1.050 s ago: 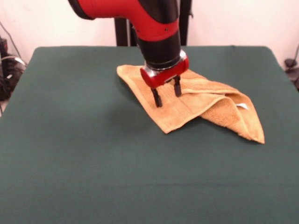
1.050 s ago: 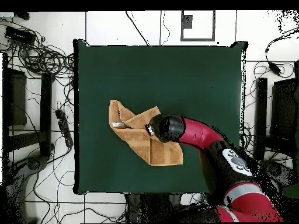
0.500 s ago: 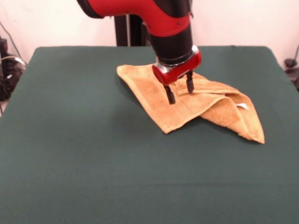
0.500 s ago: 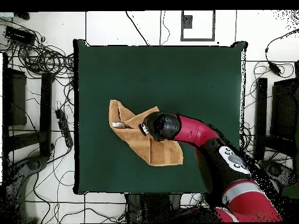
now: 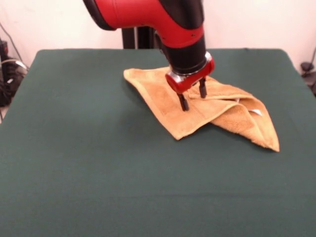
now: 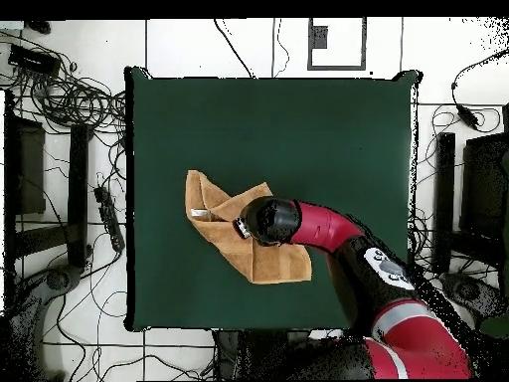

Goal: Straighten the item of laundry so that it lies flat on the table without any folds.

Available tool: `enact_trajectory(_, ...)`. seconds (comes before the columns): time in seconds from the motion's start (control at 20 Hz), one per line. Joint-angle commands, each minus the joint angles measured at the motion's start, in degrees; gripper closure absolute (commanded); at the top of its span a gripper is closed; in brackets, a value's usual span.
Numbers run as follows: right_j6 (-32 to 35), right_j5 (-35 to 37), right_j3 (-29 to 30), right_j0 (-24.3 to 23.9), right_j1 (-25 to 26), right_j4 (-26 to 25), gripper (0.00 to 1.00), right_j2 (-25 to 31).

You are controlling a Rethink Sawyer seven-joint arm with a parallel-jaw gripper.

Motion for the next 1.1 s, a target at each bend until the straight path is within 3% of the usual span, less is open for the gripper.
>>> enact_trajectory(0.05,2.7,7.8,-1.5,1.9,3.7,-2.5,0.0,2.4)
enact_trajectory(0.25,2.7,9.2,-3.0,2.6,5.1,-3.1,0.0,1.3)
enact_trajectory(0.75,5.4,20.6,-7.0,7.5,5.5,-4.6,0.0,-4.8)
enact_trajectory(0.95,6.1,13.1,-4.7,6.3,4.1,-4.7,0.0,-3.9)
enact_trajectory(1.1,6.2,2.1,-0.5,3.0,1.5,-4.6,0.0,-0.5)
